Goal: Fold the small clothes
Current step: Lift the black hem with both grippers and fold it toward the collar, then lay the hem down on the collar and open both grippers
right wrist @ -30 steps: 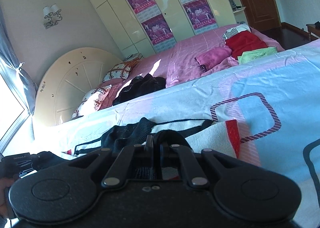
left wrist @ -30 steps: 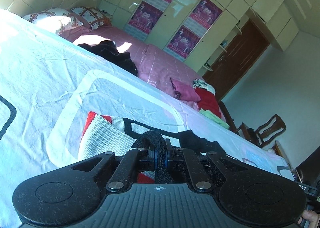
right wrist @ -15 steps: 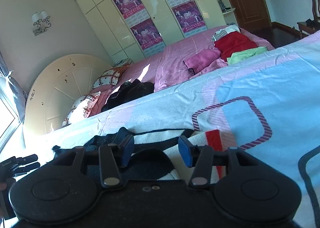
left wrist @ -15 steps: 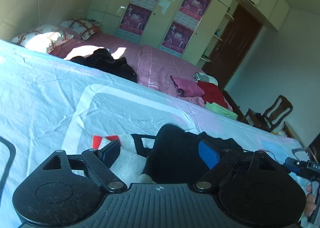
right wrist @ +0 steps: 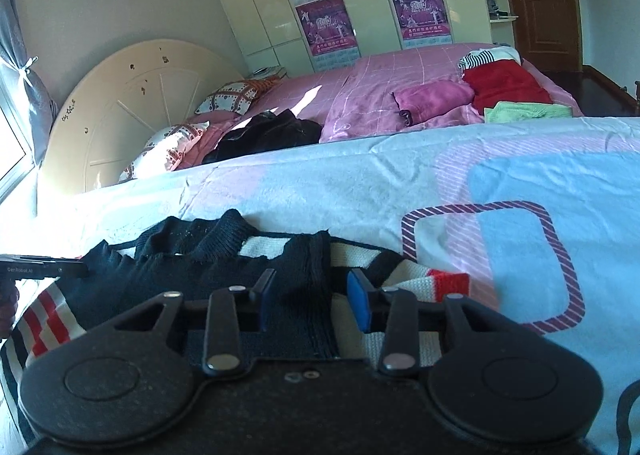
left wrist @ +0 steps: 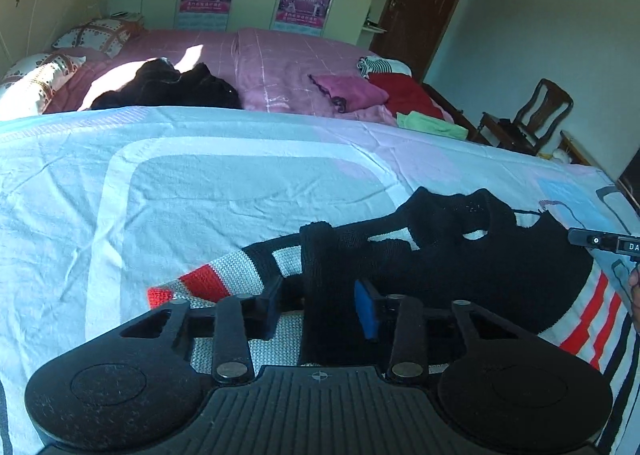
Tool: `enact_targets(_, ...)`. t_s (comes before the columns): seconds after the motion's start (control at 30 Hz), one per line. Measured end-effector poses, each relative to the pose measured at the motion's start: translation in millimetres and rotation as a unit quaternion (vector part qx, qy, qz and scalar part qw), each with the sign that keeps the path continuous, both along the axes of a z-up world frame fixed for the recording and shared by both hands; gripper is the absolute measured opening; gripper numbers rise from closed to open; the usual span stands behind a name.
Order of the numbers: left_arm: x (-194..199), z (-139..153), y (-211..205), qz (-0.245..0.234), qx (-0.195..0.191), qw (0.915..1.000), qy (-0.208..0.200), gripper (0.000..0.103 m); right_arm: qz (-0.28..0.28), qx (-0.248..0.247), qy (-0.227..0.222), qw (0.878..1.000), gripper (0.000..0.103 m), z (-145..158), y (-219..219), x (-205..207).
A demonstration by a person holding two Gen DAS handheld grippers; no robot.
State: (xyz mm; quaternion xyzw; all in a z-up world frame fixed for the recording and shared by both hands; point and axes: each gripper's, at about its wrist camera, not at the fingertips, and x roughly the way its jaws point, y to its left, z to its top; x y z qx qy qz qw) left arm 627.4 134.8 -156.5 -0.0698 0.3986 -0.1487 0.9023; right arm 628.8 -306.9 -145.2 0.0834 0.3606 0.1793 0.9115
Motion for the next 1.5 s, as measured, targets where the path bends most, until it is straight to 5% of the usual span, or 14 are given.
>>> enact_targets(0.1,2.4,-0.3,-7.0,-0.014,0.010,0.9998,0.002,0.021,0.010,-0.028,0.010,1.000,0.031,-3.2,8.2,9.0)
enact_targets(0.13,2.4,-0.2,-9.6,-0.017,0.015,0.9997,-0.002,0.017,0.012,-0.034,0.011,0.999,0.007,-3.6,9.9,10.5)
enact_targets(0.17,1.4,0.9,-11.9,-0.021,0.017,0.9996,-0.006,0.004,0.014,-0.038,0.011,0.999,0.007,-3.3,10.9,11.2)
enact_targets(0.53,-15.5,33.8,6.7,0.011,-0.021,0.9941,-0.106,0.004,0.004,-0.028,-0.084,0.996,0.006,32.4,2.5,-6.1)
enact_targets(0.73,2.3,18.4,9.5,0.036,-0.011,0.9956,-0.085,0.004,-0.030,-0.020,-0.056,0.998,0.006,14.4,-6.1,16.9)
enact_targets(0.93,19.2,-10.2,-1.8,0.040,0.023,0.9980,-0.043,0.004,-0.035,-0.063,-0.021,0.997,0.005,-14.2,1.9,27.5)
enact_targets(1.03,15.6,-1.2,-4.9,0.045,0.041,0.9971,-0.046,0.008,-0.046,-0.091,-0.037,0.994,0.021,-3.7,5.3,19.3)
enact_targets(1.1,3.8,12.5,-7.5,0.059,0.064,0.9940,-0.067,0.028,-0.045,-0.089,-0.052,0.994,0.013,9.4,2.7,8.3)
enact_targets(1.17,-13.7,33.9,-12.1,0.066,0.078,0.9891,-0.106,0.029,-0.035,-0.078,-0.065,0.994,0.014,24.6,4.6,-5.3)
enact_targets(1.3,-23.5,51.9,-55.0,0.006,0.076,0.9900,-0.119,0.029,0.035,-0.059,-0.059,0.996,0.015,30.1,46.7,-11.2)
enact_targets(1.5,-7.8,17.4,-117.0,-0.060,0.067,0.9942,-0.059,0.029,0.111,-0.063,0.000,0.992,0.010,1.3,115.5,10.0)
